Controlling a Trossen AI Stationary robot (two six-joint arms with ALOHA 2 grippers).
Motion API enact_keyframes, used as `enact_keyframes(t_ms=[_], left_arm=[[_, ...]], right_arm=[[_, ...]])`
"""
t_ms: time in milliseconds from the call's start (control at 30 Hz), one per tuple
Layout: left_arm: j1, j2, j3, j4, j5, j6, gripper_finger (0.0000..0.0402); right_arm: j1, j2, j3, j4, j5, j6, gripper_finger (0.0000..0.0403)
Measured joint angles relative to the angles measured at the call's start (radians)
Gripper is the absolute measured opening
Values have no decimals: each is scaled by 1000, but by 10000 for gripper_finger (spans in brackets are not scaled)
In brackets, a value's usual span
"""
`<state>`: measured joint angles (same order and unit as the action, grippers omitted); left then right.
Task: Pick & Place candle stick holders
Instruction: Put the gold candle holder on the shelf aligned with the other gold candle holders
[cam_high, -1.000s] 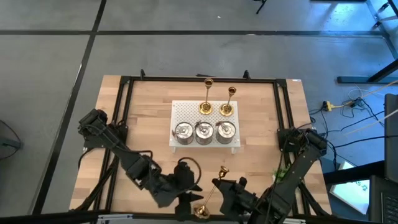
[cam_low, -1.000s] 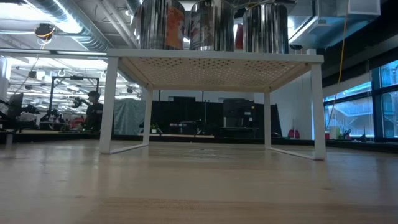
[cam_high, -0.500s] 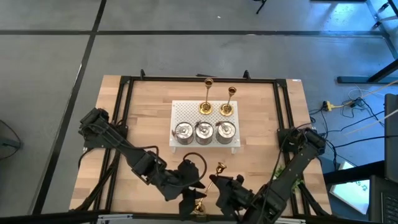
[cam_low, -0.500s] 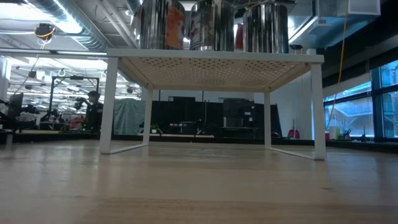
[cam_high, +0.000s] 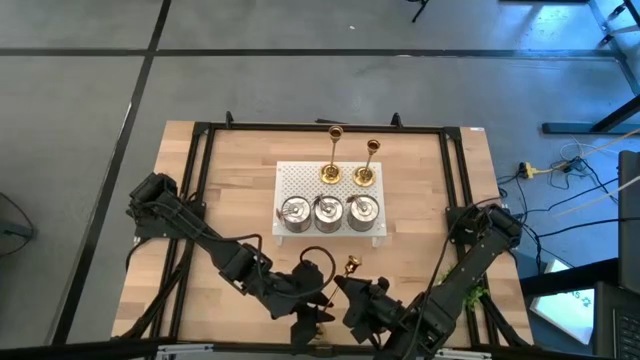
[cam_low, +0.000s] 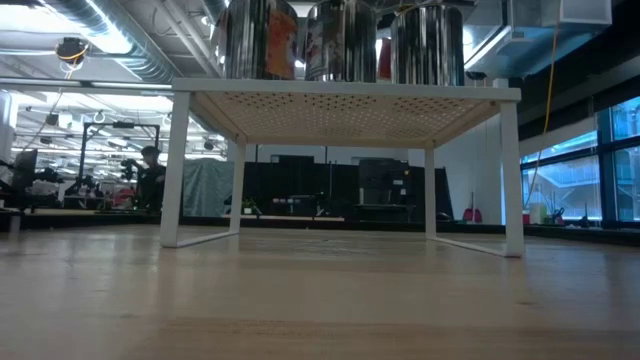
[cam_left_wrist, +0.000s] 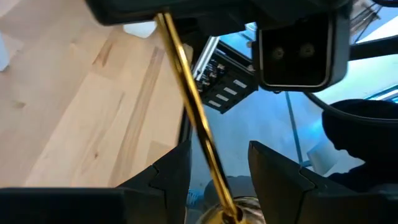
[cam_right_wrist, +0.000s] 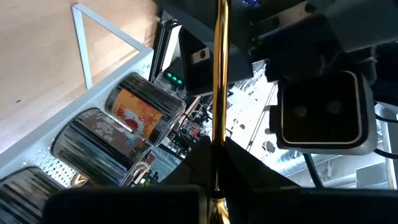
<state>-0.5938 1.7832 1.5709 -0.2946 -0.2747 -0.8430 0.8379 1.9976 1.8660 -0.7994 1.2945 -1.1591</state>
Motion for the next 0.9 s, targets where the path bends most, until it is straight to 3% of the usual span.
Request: enact_keyframes(t_ms=[300,533,600,733,900], left_arm=[[10,0,0,8,12,0,117],[15,0,0,-4,59,-20,23],[16,0,0,-3,68,-29,17],[15,0,0,-3,64,-12,11],[7,0,0,15,48,21,9]], right_arm=[[0,0,0,1,-19,21,21],[2,0,0,15,-17,58,22],[6,0,0,28,-5,91,27],[11,0,0,87,-1,120,56],[11,0,0,249,-11,163,119]])
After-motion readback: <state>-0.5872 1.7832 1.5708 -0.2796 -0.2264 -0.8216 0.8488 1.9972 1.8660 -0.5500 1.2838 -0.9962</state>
